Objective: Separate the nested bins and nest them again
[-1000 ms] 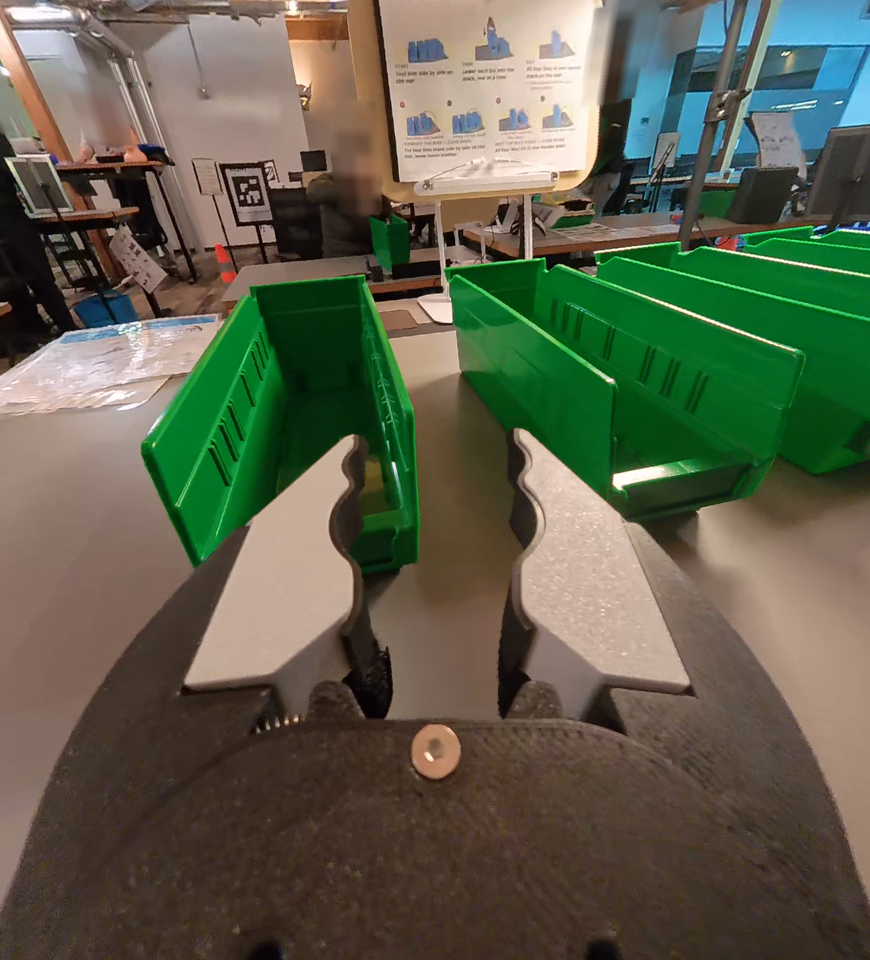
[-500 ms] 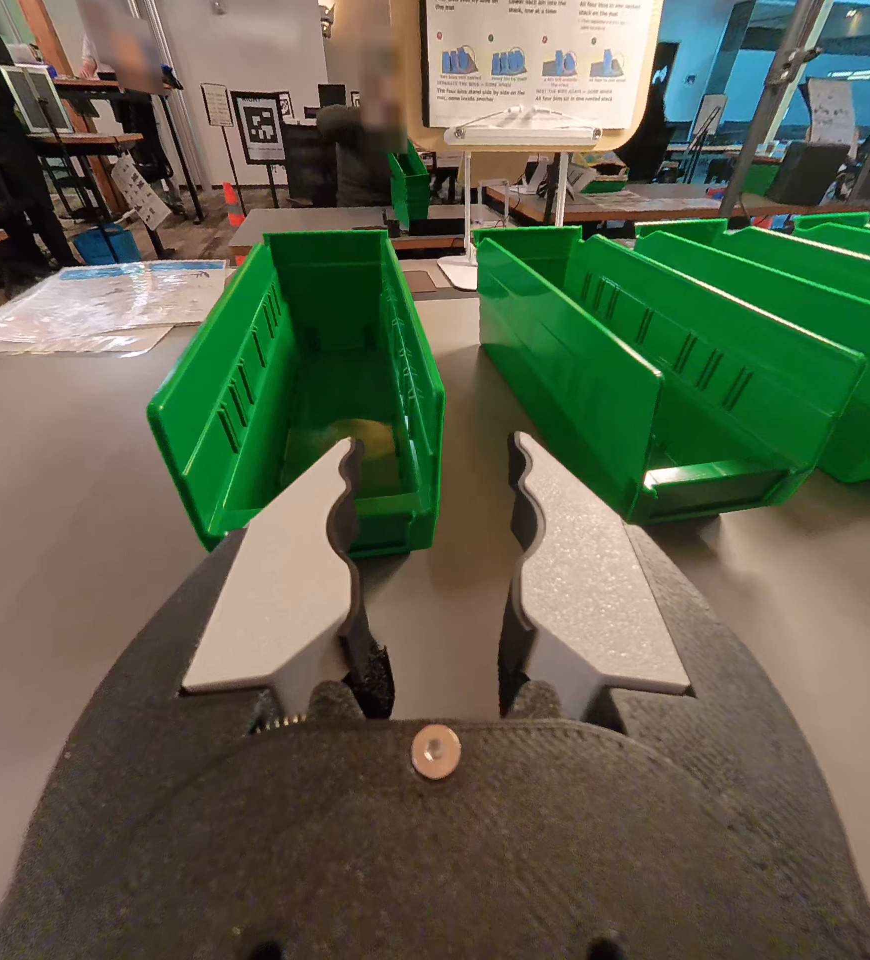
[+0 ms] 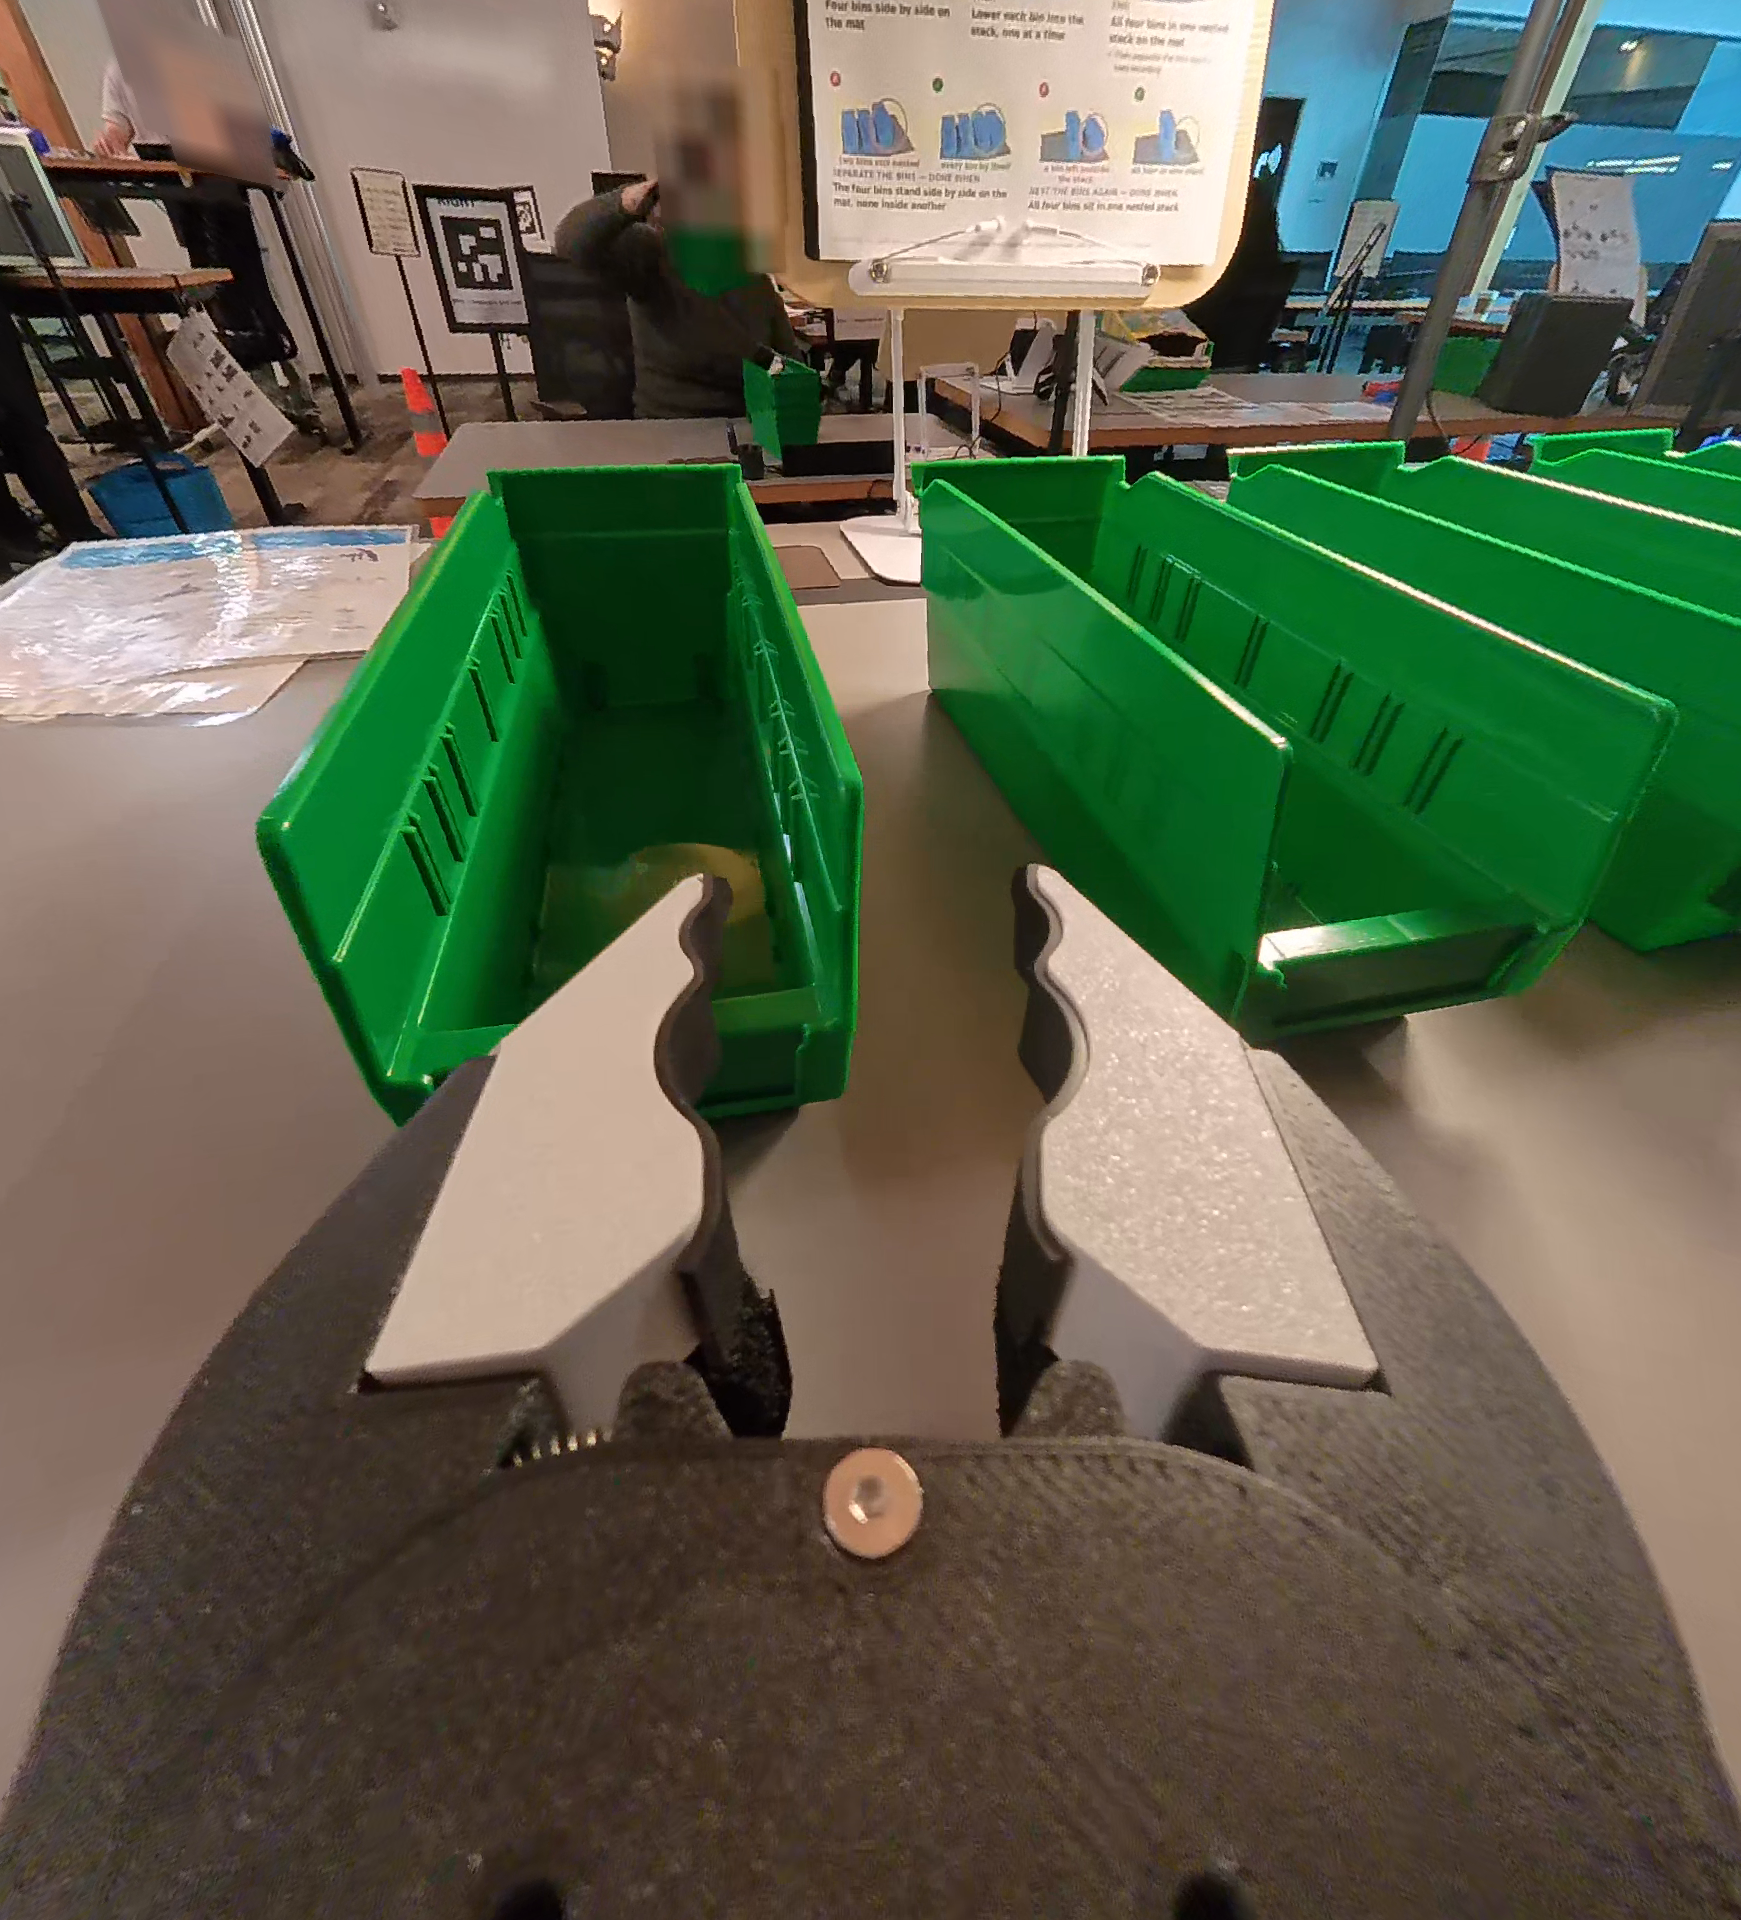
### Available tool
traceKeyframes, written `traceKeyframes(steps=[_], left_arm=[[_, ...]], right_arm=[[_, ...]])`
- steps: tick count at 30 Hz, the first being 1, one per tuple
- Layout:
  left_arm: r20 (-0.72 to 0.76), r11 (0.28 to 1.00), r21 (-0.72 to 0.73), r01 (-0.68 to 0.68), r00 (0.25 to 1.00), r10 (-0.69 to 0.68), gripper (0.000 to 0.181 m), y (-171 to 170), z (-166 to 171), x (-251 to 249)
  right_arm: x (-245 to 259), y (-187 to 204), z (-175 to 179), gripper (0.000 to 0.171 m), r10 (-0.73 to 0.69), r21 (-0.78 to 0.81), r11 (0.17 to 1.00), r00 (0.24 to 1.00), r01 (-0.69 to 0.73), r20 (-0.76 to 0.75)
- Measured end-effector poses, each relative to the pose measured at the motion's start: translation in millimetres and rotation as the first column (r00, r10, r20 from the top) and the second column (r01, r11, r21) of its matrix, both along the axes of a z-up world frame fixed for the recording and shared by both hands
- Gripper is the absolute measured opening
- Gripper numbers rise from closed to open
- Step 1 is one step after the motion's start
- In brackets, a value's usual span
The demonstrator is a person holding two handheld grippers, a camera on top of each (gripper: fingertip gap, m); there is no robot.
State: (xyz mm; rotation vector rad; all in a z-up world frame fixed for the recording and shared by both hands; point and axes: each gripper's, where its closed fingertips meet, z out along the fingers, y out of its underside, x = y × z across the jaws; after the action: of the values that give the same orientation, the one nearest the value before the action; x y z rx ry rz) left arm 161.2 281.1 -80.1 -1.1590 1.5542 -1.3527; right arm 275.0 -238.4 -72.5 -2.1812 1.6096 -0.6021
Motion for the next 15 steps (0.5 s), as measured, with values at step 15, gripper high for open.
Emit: traceKeyframes(steps=[15], left_arm=[[-0.022, 1.0, 0.019, -0.002, 1.0, 0.002, 0.055, -1.2, -3.7, 1.7]], right_arm=[[15.5, 3.8, -30.9, 0.133, -0.006, 0.01, 1.0, 0.991, 0.007, -0.131]])
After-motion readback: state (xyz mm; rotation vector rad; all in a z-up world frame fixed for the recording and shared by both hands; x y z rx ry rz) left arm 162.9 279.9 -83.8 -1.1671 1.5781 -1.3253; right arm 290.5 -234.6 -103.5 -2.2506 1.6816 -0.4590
